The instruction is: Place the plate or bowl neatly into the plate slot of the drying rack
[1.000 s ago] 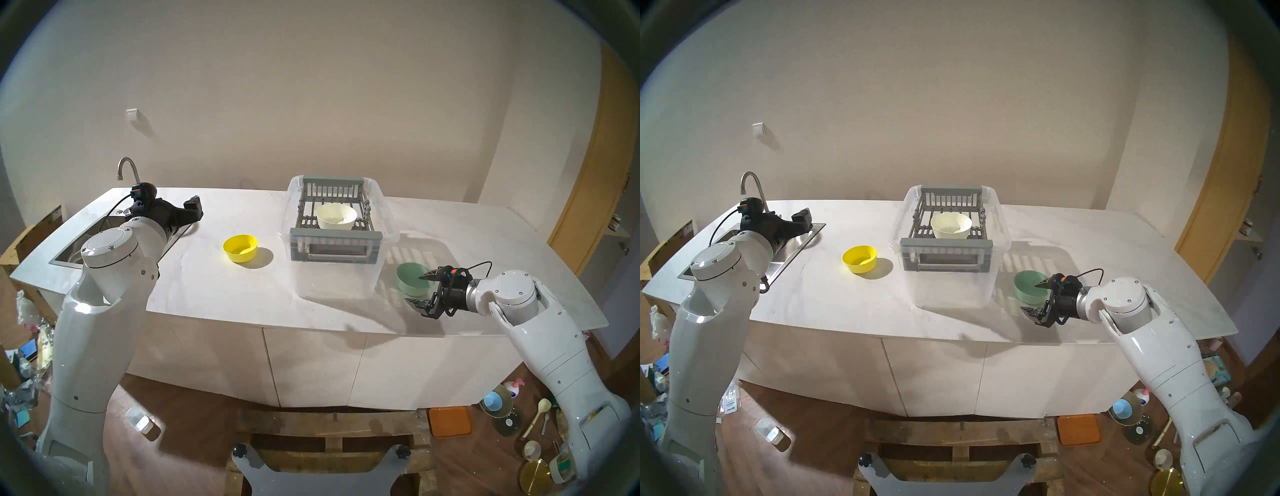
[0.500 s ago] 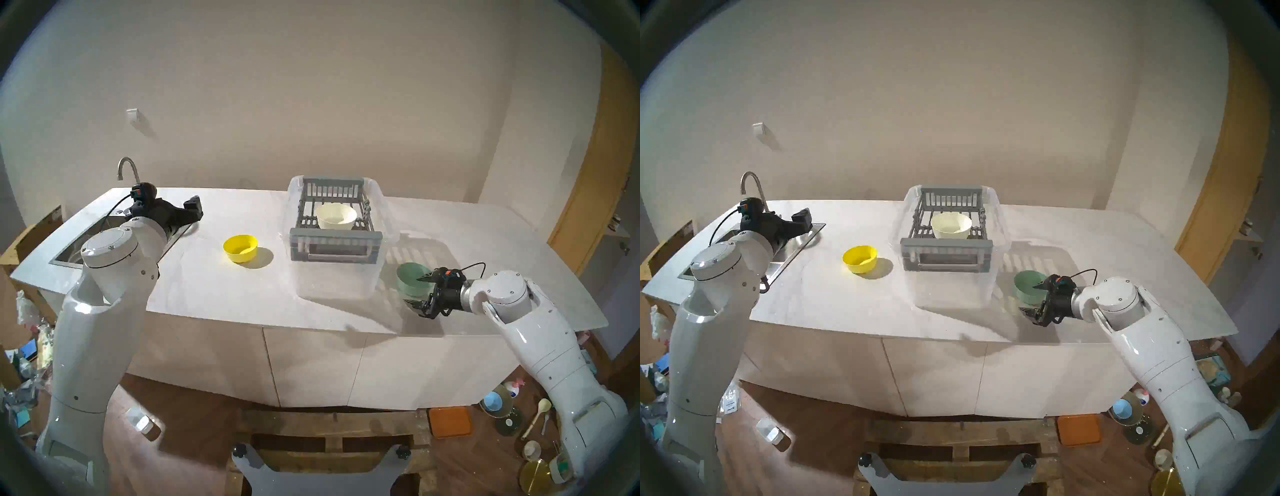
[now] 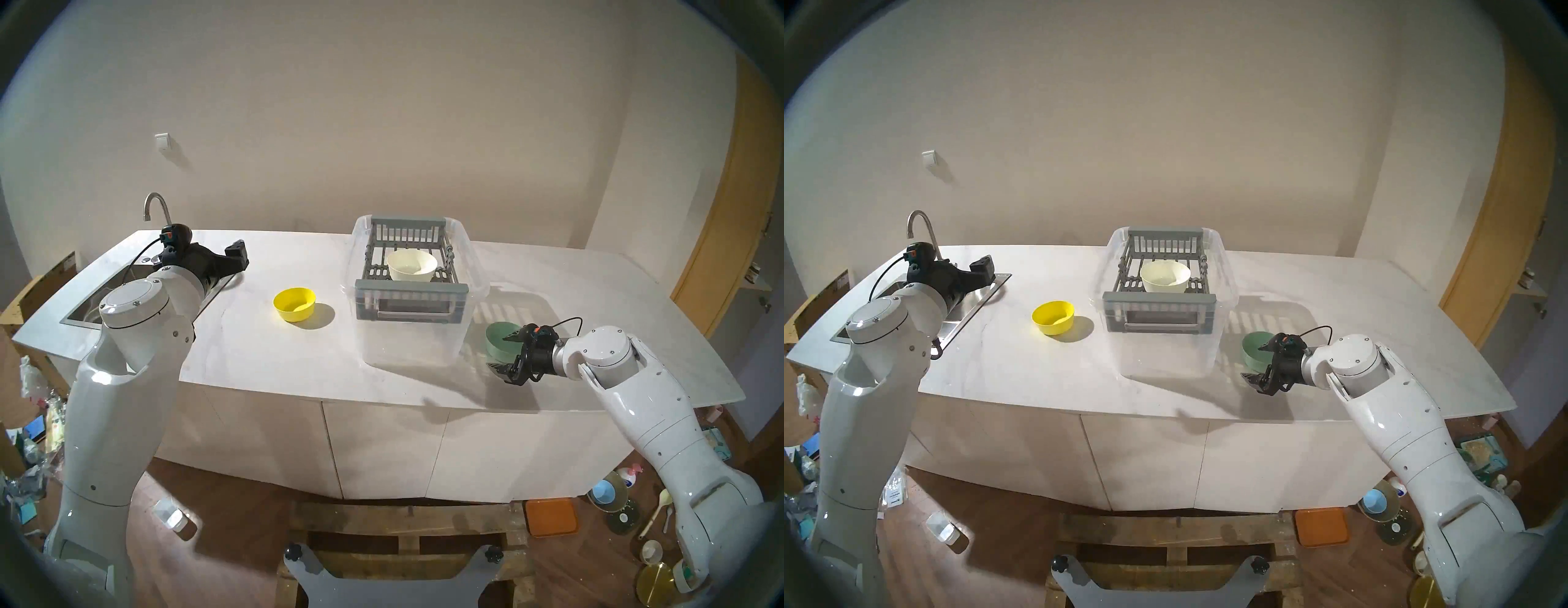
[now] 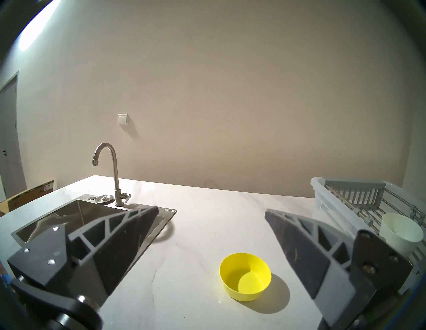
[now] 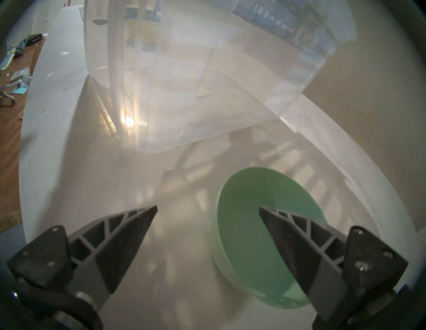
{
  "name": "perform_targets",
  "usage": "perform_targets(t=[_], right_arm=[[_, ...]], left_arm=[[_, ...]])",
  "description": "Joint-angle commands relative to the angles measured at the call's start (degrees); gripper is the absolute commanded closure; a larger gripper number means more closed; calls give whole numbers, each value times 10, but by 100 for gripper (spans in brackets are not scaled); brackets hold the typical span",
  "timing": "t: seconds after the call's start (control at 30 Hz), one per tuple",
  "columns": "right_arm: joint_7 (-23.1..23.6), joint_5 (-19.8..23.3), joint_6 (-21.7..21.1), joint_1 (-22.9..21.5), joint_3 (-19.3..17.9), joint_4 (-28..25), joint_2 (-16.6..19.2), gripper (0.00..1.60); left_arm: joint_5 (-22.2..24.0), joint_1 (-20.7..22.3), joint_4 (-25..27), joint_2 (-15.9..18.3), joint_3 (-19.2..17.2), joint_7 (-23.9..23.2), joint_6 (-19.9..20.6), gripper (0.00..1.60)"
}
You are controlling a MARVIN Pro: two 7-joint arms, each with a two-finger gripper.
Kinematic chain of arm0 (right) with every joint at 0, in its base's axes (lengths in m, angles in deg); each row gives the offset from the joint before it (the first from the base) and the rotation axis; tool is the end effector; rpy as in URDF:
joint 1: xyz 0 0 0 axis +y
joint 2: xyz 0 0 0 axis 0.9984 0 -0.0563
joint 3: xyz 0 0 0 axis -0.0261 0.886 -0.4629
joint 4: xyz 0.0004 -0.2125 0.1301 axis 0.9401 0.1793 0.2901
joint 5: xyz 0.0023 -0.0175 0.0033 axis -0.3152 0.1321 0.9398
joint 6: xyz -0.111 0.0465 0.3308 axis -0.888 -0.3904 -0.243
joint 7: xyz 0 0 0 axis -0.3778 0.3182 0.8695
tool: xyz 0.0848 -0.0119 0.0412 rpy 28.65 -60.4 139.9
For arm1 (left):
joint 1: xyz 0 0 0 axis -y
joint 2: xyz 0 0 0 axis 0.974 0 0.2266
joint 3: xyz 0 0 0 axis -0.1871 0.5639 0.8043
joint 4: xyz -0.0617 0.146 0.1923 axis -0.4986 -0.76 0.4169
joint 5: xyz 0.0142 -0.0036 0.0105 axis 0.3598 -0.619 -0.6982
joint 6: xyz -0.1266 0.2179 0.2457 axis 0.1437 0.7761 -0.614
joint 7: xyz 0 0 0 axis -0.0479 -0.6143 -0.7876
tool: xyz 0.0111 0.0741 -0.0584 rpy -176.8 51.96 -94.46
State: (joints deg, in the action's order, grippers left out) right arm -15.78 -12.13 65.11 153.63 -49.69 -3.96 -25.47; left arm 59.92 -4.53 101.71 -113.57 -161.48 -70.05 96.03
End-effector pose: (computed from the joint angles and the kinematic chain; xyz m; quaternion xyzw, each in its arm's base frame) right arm 0.5130 -0.0802 -0.2359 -0.7578 -0.4422 -0.4785 0.0356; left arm 0.4498 0.1021 -0.0363 -0.7014 -0.0508 -0.7092 0.0500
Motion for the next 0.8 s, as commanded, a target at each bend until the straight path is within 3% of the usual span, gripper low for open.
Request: perform_targets(t=[0.0,0.77], right_arm=[[5,7,6,-19,-7,-6,-4,0],[6,-3,-18,-21,-3,-12,-11,0]], left_arm=[[1,11,13,2,-5,-2,-4,0],[1,11,13,2,-5,-2,-4,0]])
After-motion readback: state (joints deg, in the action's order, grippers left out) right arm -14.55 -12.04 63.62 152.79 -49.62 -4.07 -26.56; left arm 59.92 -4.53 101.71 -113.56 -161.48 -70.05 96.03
